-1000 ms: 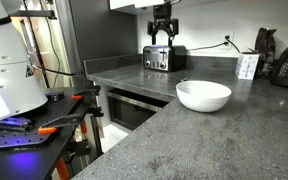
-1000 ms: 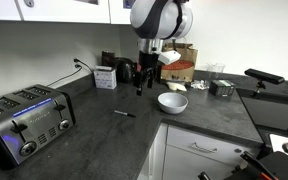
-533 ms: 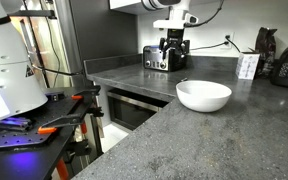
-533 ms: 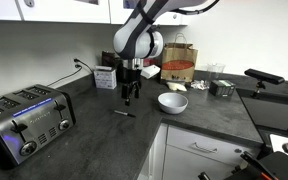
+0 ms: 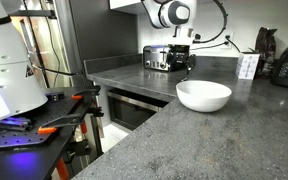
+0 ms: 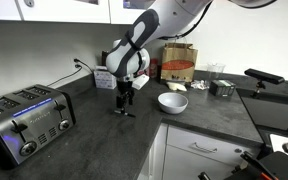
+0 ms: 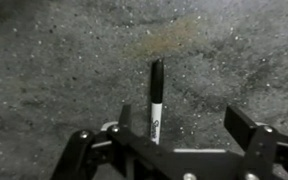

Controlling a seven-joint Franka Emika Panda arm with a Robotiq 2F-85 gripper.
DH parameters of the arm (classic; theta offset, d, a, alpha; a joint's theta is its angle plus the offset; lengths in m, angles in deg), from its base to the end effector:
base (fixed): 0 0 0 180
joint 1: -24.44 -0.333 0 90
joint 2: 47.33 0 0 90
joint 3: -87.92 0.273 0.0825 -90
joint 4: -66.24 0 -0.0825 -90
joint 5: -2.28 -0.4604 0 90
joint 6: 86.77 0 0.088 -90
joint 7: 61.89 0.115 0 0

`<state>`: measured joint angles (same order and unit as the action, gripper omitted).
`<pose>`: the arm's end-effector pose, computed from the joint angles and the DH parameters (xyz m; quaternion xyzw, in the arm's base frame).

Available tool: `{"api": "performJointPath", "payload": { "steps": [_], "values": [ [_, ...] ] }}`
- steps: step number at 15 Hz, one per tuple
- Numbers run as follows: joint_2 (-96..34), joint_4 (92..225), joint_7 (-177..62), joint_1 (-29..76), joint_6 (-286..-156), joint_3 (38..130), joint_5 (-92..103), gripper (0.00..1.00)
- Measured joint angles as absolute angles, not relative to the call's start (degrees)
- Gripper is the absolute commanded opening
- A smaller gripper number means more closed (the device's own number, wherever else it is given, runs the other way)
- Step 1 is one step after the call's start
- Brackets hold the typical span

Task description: Put the pen in the bowl

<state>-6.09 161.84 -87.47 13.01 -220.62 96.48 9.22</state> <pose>0.6601 0.2354 0.0900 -0.9115 -0.4107 0.0207 0.0078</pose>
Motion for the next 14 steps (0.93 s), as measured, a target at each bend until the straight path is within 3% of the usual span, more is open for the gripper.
{"api": "performJointPath", "payload": {
  "steps": [8,9,10,12,14],
  "values": [
    [2.6,150.5,-87.5,11.1,-218.0,96.6,10.7,0.91],
    [3.4,149.3,-87.5,11.1,-217.5,96.5,10.7,0.81],
    [4.1,148.3,-87.5,11.2,-217.0,96.3,10.7,0.81],
    [5.3,146.5,-87.5,11.3,-216.0,96.0,10.7,0.57],
    [6.2,144.9,-87.5,11.4,-215.2,95.8,10.7,0.40]
  ]
}}
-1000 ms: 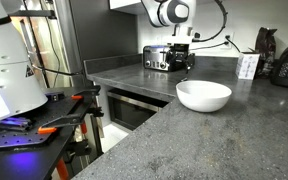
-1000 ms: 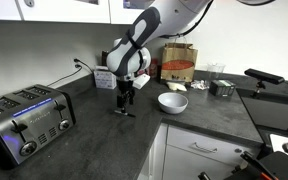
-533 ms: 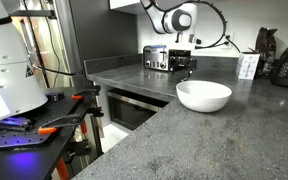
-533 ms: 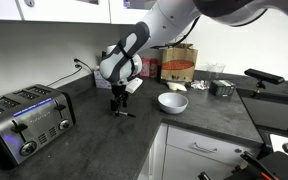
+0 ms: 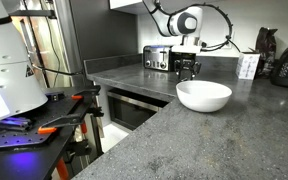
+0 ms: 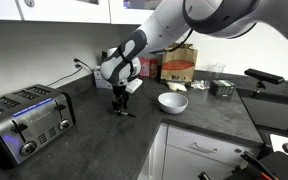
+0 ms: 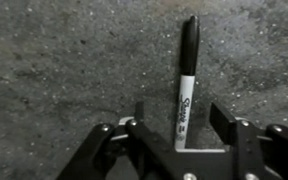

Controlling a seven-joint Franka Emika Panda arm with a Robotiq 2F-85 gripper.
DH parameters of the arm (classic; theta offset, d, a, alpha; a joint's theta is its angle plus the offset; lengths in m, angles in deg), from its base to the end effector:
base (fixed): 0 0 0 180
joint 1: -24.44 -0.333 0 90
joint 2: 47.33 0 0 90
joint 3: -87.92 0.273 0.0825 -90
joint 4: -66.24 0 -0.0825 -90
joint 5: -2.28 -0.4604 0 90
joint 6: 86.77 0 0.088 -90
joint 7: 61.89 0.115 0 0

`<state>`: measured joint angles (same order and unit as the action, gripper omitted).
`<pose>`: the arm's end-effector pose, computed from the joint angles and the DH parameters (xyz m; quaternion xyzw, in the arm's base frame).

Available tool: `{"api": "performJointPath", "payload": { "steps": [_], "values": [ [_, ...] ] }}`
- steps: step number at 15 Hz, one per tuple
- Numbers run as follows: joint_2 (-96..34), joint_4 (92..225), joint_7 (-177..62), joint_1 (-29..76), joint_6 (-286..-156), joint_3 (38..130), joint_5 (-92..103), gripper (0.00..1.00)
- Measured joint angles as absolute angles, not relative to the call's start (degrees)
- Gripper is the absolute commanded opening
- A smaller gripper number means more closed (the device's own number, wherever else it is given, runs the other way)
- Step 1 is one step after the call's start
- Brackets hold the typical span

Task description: Put the pen in the bowl

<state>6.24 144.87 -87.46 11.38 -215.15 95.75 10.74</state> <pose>0.7039 0.2506 0.0647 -0.9098 -0.4141 0.0284 0.0004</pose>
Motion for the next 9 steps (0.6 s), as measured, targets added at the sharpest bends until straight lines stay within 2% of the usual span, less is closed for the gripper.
{"api": "performJointPath", "payload": {
  "steps": [5,6,9],
  "values": [
    [7.3,142.3,-87.5,11.5,-213.1,95.7,10.7,0.03],
    [7.4,142.1,-87.5,11.5,-212.9,95.7,10.7,0.00],
    [7.4,141.8,-87.5,11.7,-212.7,95.8,10.7,0.03]
  ]
}}
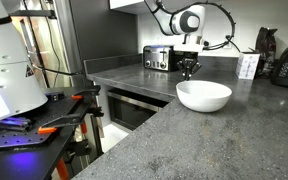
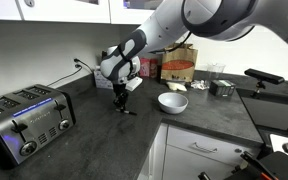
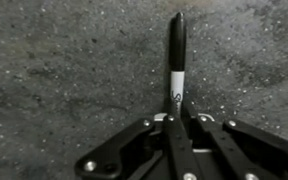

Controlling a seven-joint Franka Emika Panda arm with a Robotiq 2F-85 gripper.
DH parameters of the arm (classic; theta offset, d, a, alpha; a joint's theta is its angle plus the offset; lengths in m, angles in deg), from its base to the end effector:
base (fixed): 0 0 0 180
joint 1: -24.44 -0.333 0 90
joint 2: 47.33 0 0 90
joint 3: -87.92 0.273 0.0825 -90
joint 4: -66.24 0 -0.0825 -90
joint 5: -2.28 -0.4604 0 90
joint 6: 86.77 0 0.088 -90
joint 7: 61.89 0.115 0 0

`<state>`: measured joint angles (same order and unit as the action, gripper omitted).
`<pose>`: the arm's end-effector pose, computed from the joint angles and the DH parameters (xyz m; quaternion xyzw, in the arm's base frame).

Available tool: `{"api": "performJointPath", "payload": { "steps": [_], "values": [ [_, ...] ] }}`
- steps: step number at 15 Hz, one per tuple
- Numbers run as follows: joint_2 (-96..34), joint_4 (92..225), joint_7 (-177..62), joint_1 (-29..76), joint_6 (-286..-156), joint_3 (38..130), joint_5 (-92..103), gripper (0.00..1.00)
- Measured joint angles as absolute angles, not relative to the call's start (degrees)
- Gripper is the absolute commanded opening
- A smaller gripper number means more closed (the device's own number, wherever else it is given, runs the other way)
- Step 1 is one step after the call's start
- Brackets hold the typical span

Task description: Put the pen in the bowl

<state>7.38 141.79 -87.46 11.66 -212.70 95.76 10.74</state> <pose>0.7145 0.2471 0.0721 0.9119 0.4091 -0.0330 0.0001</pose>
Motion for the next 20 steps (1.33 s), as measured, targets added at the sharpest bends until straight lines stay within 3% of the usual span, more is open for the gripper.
{"api": "performJointPath", "payload": {
  "steps": [11,20],
  "values": [
    [0.1,142.7,-86.1,15.8,-212.7,94.1,10.7,0.03],
    [-14.8,158.3,-84.0,23.5,-213.8,91.5,10.3,0.03]
  ]
}}
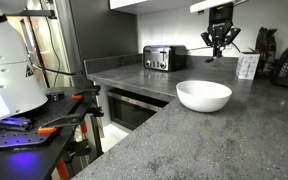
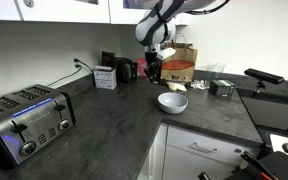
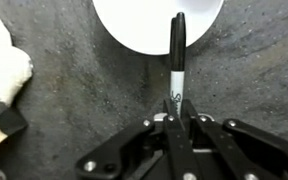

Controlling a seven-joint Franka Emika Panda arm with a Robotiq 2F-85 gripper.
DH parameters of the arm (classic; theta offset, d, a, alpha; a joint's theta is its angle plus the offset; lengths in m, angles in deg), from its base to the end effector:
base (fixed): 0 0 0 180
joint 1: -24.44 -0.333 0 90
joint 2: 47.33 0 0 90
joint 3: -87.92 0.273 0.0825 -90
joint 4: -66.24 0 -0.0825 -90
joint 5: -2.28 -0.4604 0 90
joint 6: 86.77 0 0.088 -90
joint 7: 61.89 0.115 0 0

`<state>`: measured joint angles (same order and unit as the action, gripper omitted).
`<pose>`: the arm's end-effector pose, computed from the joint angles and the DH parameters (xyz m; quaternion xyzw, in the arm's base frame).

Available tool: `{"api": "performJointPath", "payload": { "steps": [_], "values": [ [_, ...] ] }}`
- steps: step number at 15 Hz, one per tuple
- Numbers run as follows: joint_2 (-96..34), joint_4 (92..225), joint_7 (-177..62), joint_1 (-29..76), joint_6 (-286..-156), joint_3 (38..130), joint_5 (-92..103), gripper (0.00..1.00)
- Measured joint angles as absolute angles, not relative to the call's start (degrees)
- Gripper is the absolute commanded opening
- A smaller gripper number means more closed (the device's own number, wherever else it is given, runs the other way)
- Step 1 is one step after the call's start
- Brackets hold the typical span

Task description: Put the pen in the bowl

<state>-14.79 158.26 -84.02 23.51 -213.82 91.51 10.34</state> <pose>0.7339 0.0493 0.2153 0.9632 0.2649 0.0162 0.0433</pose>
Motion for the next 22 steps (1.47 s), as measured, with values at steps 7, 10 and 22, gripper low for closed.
{"api": "performJointPath", "payload": {
  "steps": [7,10,22],
  "values": [
    [-22.8,172.8,-83.7,28.5,-224.4,91.2,5.7,0.03],
    [-23.9,176.7,-83.7,29.1,-226.5,91.2,4.9,0.03],
    [-24.5,181.9,-78.6,29.4,-229.2,89.6,4.9,0.74]
  ]
}}
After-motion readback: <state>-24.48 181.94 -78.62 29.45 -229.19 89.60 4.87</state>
